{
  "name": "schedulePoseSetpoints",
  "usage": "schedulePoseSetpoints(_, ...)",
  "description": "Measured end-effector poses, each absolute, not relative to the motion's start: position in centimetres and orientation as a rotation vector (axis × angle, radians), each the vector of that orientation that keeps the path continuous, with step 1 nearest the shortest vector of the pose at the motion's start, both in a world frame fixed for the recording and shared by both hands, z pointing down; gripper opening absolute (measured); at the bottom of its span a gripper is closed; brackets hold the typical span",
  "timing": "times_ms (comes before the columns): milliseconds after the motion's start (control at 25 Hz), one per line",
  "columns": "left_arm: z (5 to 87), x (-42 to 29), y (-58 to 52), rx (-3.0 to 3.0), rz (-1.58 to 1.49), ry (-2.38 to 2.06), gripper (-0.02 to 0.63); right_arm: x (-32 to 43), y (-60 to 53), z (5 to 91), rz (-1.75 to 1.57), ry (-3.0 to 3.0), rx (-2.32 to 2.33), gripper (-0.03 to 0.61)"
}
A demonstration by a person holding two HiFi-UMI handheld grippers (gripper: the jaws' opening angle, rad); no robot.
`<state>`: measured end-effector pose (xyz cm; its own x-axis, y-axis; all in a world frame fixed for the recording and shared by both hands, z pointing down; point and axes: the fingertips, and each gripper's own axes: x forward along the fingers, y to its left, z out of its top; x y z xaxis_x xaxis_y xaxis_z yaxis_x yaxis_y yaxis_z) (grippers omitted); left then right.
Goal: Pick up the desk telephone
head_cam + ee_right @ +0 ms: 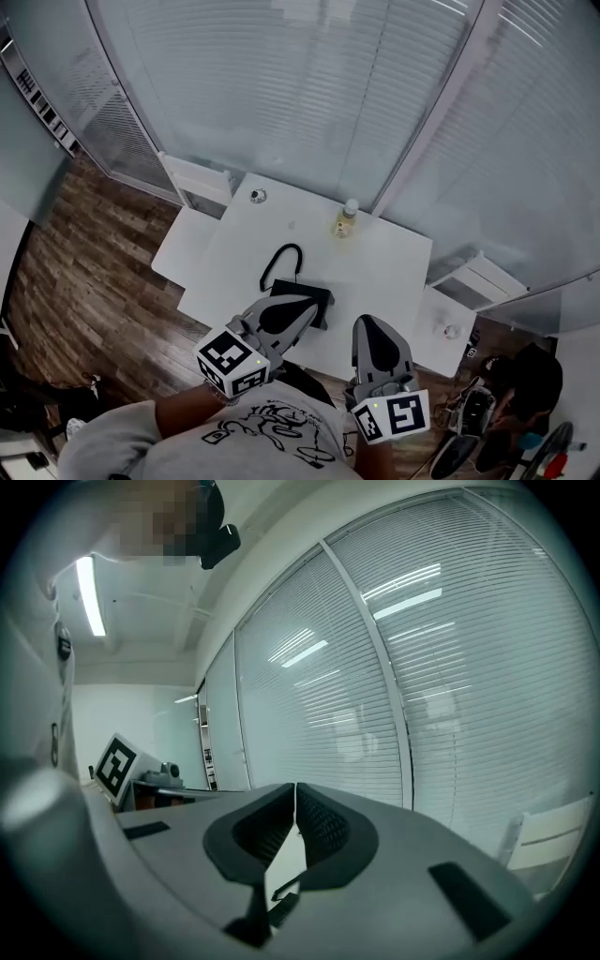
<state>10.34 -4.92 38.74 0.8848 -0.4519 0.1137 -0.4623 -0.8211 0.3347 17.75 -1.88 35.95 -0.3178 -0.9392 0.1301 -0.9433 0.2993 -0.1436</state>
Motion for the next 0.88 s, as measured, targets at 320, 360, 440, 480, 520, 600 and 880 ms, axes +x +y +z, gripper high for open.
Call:
schedulePoseSetpoints(320,39.7,12.2,-8.1,2.674,0.046,-0.712,0.003,19.1,-5.3,37.0,0.333,-2.540,1.764,0.006)
schedulePoseSetpoints(360,39.7,12.3,-8.5,2.673,0.044,-0.715,0.003,19.1,-5.7,37.0,0.333,-2.542,1.760,0.006)
schedulePoseSetpoints(440,39.7,12.1,-9.3,2.672,0.039,-0.722,0.003,19.1,-6.5,37.0,0.331,-2.542,1.757,0.006)
schedulePoseSetpoints(480,39.8,12.0,-9.8,2.671,0.037,-0.726,0.003,19.0,-6.9,37.0,0.329,-2.540,1.756,0.006)
schedulePoseSetpoints(520,39.8,11.8,-10.2,2.669,0.035,-0.728,0.003,18.9,-7.3,37.0,0.327,-2.538,1.756,0.006)
schedulePoseSetpoints(600,39.7,11.4,-11.2,2.668,0.029,-0.727,0.003,18.6,-8.2,36.9,0.323,-2.532,1.761,0.006)
schedulePoseSetpoints(880,38.3,9.7,-14.0,2.697,-0.003,-0.711,0.003,17.3,-10.8,35.7,0.286,-2.513,1.790,0.006)
